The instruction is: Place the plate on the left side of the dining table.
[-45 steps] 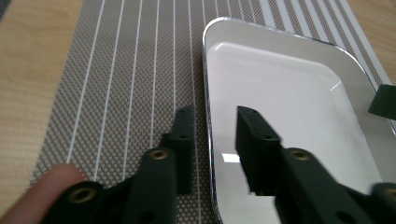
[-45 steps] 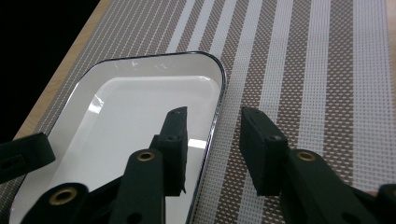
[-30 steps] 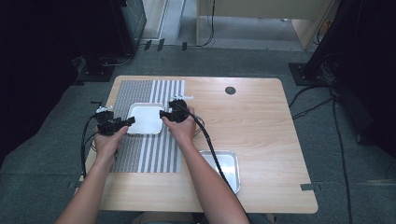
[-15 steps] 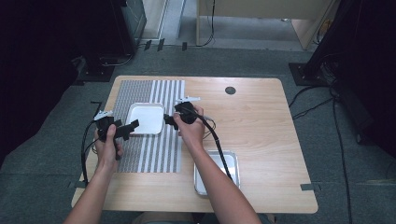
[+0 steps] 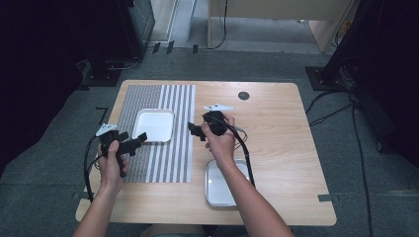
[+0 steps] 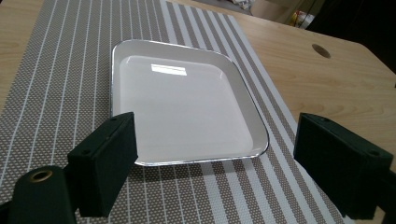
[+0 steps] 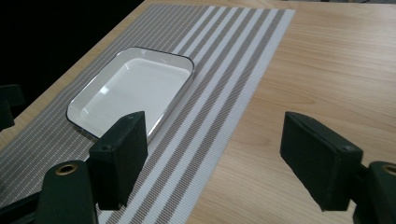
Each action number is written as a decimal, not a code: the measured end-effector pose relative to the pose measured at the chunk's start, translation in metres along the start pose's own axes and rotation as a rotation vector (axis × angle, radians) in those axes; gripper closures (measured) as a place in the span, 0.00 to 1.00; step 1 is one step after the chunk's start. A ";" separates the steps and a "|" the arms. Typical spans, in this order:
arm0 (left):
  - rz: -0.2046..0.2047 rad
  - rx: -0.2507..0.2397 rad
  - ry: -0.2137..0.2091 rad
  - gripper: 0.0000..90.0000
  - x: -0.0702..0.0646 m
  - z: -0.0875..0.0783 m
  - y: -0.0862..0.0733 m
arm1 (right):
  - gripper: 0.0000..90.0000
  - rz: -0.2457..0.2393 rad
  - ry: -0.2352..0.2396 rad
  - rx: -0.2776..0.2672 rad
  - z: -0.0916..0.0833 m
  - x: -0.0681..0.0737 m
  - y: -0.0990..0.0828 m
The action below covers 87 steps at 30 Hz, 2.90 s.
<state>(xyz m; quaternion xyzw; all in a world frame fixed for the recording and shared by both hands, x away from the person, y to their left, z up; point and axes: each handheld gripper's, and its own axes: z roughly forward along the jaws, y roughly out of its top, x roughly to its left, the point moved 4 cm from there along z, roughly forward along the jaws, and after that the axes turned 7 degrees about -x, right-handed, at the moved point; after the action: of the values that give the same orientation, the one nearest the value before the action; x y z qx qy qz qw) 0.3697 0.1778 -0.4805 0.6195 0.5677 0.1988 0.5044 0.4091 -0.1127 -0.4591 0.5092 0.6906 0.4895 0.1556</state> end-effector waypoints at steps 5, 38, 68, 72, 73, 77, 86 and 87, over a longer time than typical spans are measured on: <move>0.015 -0.005 0.000 0.15 -0.005 -0.007 -0.009 | 0.25 -0.019 -0.013 -0.012 -0.019 -0.012 -0.003; 0.070 -0.023 0.014 0.15 -0.010 -0.054 -0.053 | 0.25 -0.023 -0.122 -0.071 -0.113 -0.077 -0.043; 0.145 -0.049 0.077 0.14 0.015 -0.092 -0.080 | 0.26 0.031 -0.243 -0.106 -0.183 -0.136 -0.088; 0.152 -0.051 0.086 0.13 0.019 -0.094 -0.082 | 0.26 0.036 -0.257 -0.101 -0.190 -0.142 -0.097; 0.156 -0.052 0.091 0.13 0.020 -0.095 -0.083 | 0.26 0.036 -0.257 -0.101 -0.190 -0.142 -0.097; 0.143 -0.057 0.105 0.12 0.028 -0.101 -0.086 | 0.26 0.052 -0.271 -0.098 -0.197 -0.149 -0.108; 0.159 -0.040 0.139 0.11 0.038 -0.108 -0.093 | 0.26 0.077 -0.305 -0.084 -0.215 -0.165 -0.131; 0.162 -0.035 0.141 0.11 0.039 -0.108 -0.093 | 0.26 0.078 -0.309 -0.082 -0.217 -0.166 -0.133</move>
<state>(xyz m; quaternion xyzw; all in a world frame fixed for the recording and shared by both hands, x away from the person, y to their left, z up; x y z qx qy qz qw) 0.2447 0.2416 -0.5280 0.6390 0.5462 0.2921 0.4561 0.2529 -0.3678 -0.5146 0.5981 0.6177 0.4386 0.2616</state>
